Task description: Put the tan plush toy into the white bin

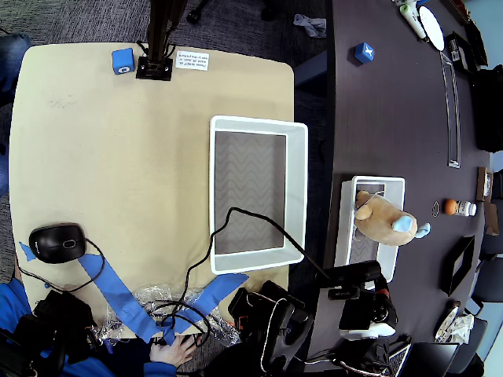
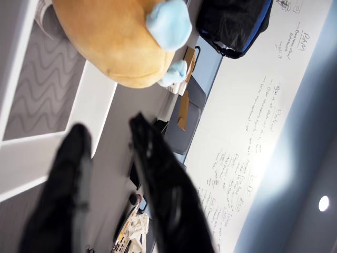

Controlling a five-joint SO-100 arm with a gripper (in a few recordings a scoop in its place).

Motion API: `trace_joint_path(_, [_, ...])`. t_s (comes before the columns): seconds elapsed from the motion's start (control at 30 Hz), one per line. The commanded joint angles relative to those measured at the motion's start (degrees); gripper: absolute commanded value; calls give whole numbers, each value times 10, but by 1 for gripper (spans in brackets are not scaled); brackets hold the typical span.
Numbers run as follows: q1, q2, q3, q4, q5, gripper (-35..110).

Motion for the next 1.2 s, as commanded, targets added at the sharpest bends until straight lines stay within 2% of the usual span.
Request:
trace_joint_path(0.0, [5, 11, -10, 2, -7, 5])
trace_joint_path(1.17, [15, 11, -17, 4, -7, 5])
